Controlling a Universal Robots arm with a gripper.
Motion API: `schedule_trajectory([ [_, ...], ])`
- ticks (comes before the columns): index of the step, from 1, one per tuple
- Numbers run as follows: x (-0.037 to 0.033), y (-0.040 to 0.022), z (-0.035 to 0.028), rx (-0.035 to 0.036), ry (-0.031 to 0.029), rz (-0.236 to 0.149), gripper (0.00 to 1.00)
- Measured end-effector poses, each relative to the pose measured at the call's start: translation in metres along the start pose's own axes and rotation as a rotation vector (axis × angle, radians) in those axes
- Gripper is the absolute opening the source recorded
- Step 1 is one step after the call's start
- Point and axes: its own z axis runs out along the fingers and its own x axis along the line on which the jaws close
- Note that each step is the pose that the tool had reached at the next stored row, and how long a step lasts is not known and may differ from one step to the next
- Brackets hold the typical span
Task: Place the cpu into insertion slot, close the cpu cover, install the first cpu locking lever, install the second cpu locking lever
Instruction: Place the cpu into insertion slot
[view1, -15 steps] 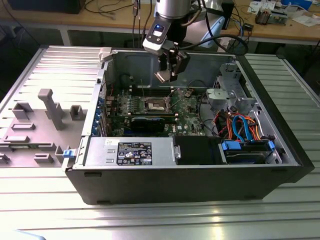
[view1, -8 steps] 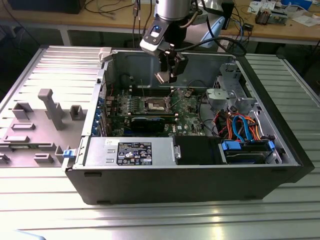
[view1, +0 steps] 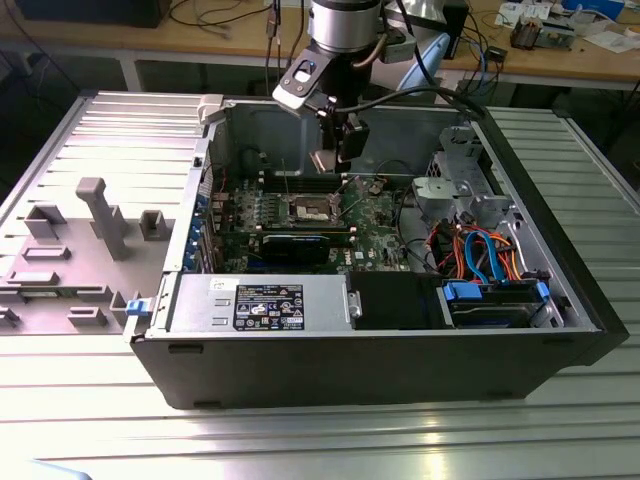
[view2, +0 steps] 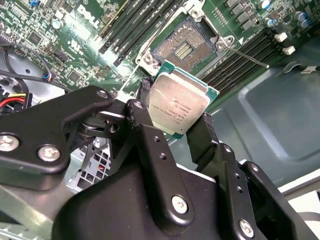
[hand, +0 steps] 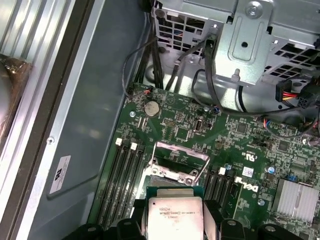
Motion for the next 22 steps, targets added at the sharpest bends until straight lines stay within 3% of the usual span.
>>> schedule_trajectory([
  [16, 0.0004, -0.0014, 0.0023, 0.0053, -0.0013, 0.063, 0.54],
  [22, 0.0004, -0.0016, 0.0064, 0.0091, -0.0038, 0.122, 0.54],
])
